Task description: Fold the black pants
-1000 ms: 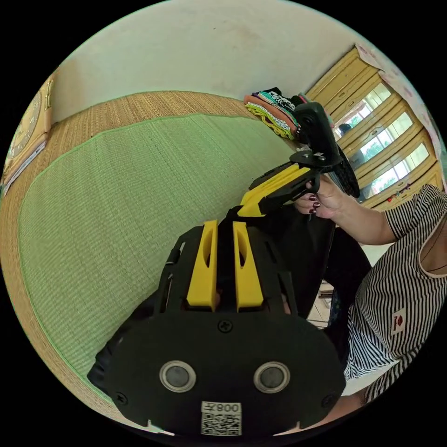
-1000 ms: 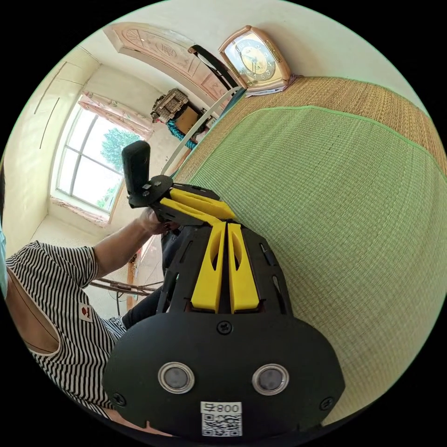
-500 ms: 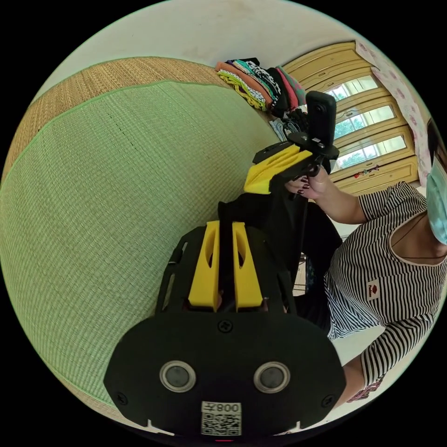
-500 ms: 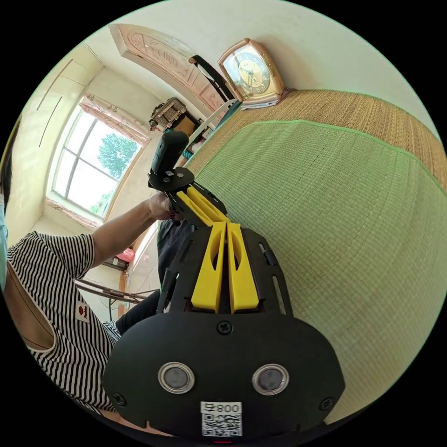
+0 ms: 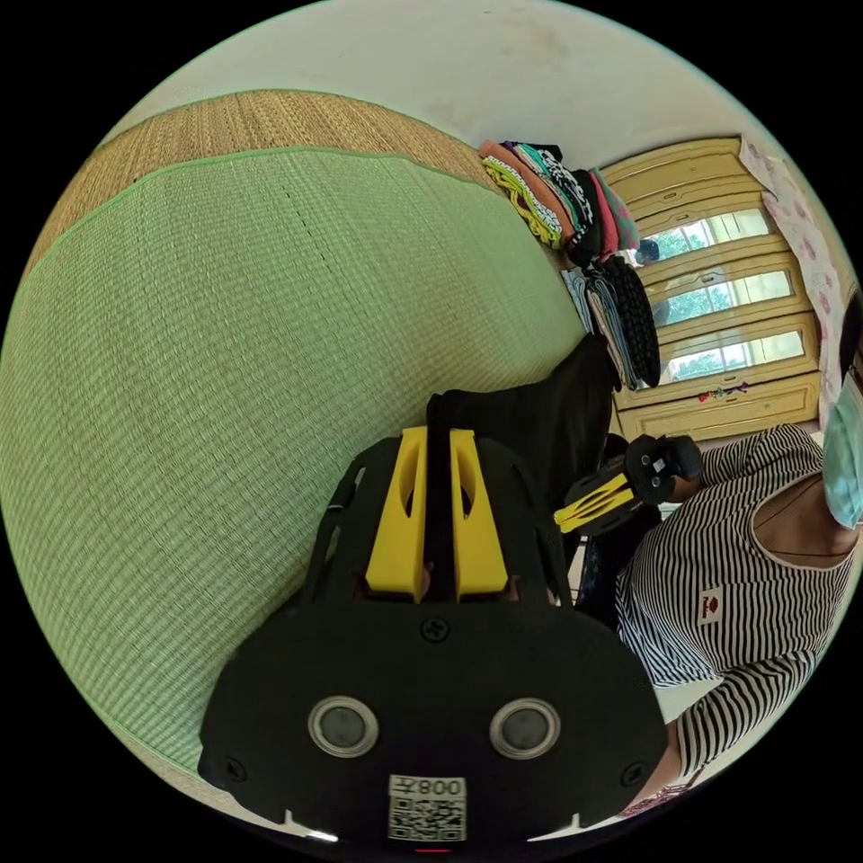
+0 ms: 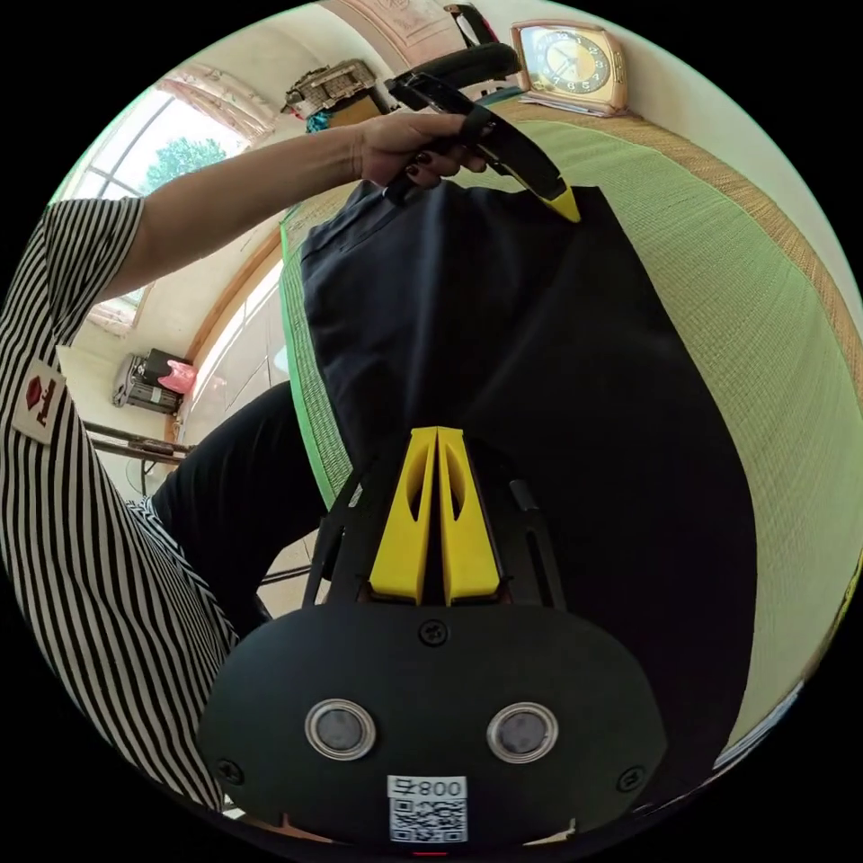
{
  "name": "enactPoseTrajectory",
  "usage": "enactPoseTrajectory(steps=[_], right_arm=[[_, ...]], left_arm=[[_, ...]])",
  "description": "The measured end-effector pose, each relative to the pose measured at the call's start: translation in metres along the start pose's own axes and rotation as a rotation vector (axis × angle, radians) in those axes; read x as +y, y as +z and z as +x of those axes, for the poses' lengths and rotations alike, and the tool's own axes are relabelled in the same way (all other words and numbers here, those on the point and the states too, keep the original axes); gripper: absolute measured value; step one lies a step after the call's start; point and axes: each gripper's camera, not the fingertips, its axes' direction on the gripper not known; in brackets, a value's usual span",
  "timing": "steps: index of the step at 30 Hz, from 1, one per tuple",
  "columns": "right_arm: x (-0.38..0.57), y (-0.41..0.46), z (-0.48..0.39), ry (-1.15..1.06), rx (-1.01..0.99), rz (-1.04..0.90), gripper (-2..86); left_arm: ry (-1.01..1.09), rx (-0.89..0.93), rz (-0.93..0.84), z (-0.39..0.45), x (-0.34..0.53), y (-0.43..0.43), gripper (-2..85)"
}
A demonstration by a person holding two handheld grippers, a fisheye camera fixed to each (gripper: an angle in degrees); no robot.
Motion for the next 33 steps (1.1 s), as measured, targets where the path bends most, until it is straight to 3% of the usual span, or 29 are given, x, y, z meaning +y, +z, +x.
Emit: enactPoseTrajectory(steps=[12,20,24,28,29,33], right_arm=[[0.028,-0.004,-0.017,0.041,-0.034,0.036,0.2],[0.044,-0.019,-0.029,0.072,0.034,0.070,0.1],[0.052,-0.052,-0.013,0.149,0.122,0.183,0.1],[0.062,-0.064,0.016,0.247,0.238,0.173,0.2],[0.066,-0.061,0.027,0.288,0.265,0.152,0.2],[0.083,-0.063,0.043,0.360,0.175,0.182,0.2]], left_arm=[[-0.069,0.036,0.034,-0.004,0.014,0.006,3.5],[-0.058,-0.016,0.274,0.048,0.068,-0.012,6.5],[-0.041,-0.054,0.199,0.091,0.109,0.018,5.1],[-0.077,-0.146,0.074,0.115,0.149,0.054,2.3],[-0.086,-0.162,0.128,0.119,0.159,0.053,1.5],[-0.089,-0.158,0.118,0.123,0.168,0.054,0.5]])
